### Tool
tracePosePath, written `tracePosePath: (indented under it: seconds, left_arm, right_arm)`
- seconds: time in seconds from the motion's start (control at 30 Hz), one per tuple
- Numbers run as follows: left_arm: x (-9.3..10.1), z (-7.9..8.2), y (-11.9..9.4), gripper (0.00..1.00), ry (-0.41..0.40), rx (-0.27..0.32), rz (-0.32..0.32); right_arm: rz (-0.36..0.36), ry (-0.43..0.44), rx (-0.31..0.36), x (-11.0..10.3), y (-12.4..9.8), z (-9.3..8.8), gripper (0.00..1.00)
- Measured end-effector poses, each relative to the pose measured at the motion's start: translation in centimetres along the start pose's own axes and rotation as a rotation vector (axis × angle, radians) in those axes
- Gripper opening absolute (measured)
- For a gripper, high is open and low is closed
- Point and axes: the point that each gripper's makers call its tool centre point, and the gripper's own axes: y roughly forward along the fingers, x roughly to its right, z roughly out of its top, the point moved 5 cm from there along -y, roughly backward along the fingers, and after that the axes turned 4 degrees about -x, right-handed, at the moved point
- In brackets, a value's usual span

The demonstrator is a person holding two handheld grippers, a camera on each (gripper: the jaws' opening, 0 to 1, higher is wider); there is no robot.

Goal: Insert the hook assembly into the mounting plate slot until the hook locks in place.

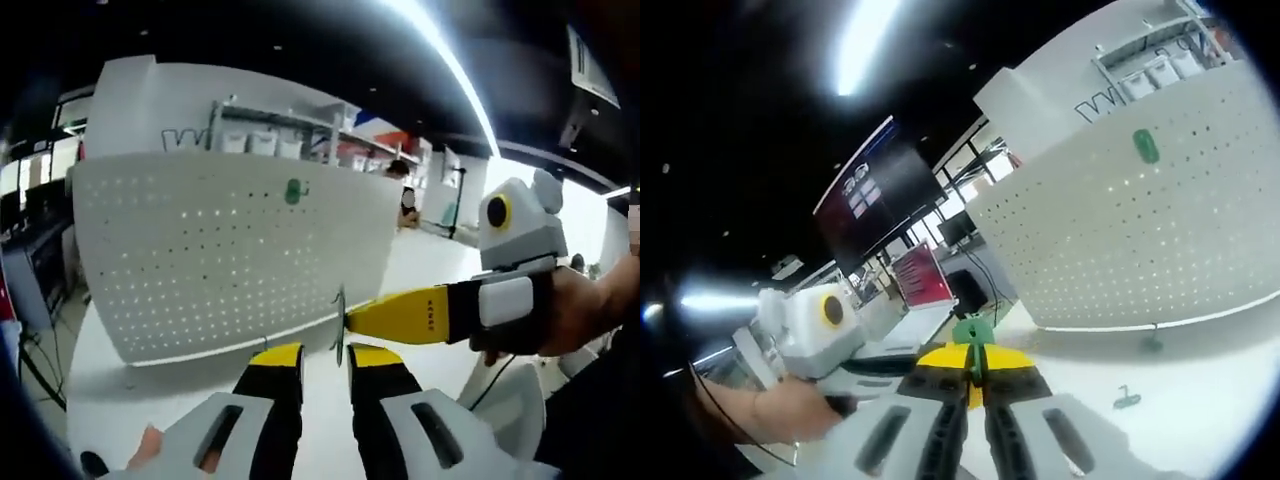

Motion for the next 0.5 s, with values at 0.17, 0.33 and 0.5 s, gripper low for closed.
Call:
tracePosePath:
  seconds: [0.17, 0.33, 0.5]
  left_arm:
    - [0.0, -0.4, -0.5, 0.28, -0.046, -0.004, -0.003]
    - [-0.3, -0.7, -1.0, 0.39, -0.032, -0.014, 0.034]
    - [0.0, -0.1, -1.3, 0.45, -0.067, 0.037, -0.009]
  right_arm:
    - [0.003, 0.023, -0.005, 0.4, 0.0, -0.1, 0.01]
    - [-0.007, 0.012, -0.006, 0.6, -0.3, -0.2, 0.01]
    - [-0.015, -0.004, -0.015, 1.1, -0.5, -0.3, 0.01]
